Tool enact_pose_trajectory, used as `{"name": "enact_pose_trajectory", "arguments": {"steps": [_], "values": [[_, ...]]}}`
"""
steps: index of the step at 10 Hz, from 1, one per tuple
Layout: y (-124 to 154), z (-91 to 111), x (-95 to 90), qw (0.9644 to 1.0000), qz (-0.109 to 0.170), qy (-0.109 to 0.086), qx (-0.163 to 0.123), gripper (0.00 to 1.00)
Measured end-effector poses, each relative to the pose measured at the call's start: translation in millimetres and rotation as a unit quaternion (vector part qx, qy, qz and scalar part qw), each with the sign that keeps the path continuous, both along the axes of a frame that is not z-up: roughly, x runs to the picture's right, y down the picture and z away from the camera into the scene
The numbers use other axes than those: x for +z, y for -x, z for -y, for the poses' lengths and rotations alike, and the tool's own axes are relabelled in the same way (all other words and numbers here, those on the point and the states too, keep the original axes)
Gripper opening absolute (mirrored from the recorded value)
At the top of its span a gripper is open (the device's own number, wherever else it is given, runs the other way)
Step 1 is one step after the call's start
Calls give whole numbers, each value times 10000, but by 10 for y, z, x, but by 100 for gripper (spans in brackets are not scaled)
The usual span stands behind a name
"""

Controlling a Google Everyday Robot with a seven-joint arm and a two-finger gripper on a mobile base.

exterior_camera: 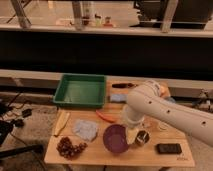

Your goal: Wipe purple bowl with towel

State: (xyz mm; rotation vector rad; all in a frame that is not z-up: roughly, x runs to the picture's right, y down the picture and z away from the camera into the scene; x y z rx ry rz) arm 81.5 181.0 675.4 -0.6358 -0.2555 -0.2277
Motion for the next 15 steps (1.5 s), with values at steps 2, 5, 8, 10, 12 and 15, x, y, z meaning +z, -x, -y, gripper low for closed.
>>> {"name": "enact_pose_trajectory", "arguments": {"steps": [2,5,8,10,12,15], "values": [[366,-83,86,9996,210,39,-174,80],[1063,-149,187,9969,643,52,-460,80],[1564,-111,286,9925,1031,-8,-664,80],[1770,-35,374,9904,1183,-127,-708,80],[1829,46,605,9900,1237,-180,-652,80],[1916,-71,796,9895,1308,-73,-616,80]]}}
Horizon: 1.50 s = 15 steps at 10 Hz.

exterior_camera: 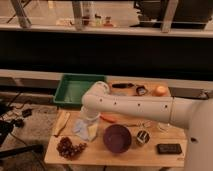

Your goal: Wipe purple bowl with towel

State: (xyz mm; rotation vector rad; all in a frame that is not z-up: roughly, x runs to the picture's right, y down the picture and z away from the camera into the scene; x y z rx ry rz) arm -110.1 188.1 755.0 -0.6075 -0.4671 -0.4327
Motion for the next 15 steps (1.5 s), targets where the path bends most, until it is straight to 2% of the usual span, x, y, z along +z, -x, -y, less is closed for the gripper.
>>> {"name": "enact_pose_trajectory", "arguments": {"steps": [5,11,15], "values": [[153,-229,239,9988,74,485,65,80],[147,-327,473,9966,167,794,170,80],[68,-376,558,9955,240,891,202,80]]}}
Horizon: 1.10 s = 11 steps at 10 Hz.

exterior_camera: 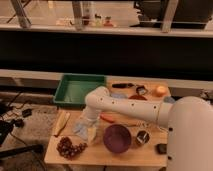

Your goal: Wipe purple bowl with towel

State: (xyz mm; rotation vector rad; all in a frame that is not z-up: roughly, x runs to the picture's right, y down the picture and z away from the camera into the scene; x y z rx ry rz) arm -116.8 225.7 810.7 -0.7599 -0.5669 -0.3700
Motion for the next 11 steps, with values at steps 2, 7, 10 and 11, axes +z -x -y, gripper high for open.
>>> {"name": "enact_pose_trajectory", "arguments": {"steps": [2,7,10,11], "values": [[-70,-21,70,10000,-22,35,-2,80],[-233,-24,126,9999,57,67,94,60],[-269,-26,88,9997,195,65,118,30],[-268,-28,80,9997,230,63,105,21]]}}
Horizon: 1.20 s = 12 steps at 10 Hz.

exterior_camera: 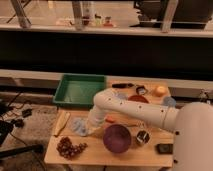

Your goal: Wipe purple bowl with towel

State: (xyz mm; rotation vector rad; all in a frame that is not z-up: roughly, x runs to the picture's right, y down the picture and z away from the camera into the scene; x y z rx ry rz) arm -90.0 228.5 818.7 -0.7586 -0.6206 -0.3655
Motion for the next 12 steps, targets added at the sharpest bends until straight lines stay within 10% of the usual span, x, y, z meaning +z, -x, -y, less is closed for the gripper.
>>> {"name": "enact_pose_trajectory", "arguments": {"steps": [7,12], "values": [[-159,461,-525,9993,131,-350,45,14],[-1044,954,-1074,9940,-218,-1011,343,14]]}}
